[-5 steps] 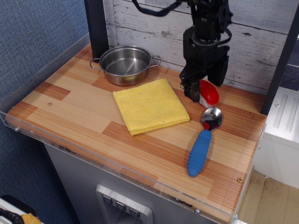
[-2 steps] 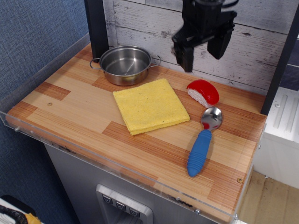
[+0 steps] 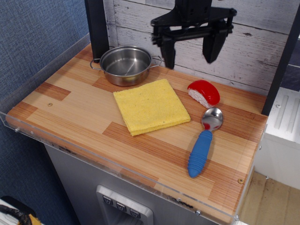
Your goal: Put the sushi closer to the blue spoon, near the wall and the yellow rag.
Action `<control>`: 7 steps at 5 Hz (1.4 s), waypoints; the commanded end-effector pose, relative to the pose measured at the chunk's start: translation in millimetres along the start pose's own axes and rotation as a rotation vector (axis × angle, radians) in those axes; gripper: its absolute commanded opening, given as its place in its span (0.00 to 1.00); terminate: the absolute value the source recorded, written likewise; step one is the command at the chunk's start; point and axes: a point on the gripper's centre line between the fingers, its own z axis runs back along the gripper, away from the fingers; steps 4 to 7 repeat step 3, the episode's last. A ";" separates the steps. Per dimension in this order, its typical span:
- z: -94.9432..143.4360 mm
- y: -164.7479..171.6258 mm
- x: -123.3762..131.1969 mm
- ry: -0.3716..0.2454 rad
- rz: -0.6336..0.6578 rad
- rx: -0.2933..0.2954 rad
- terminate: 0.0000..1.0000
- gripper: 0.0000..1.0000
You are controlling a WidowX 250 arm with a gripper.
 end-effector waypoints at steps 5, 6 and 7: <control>29.6 17.0 -82.5 0.128 -0.271 -0.008 1.00 1.00; 29.6 17.0 -82.5 0.128 -0.271 -0.008 1.00 1.00; 29.6 17.0 -82.5 0.128 -0.271 -0.008 1.00 1.00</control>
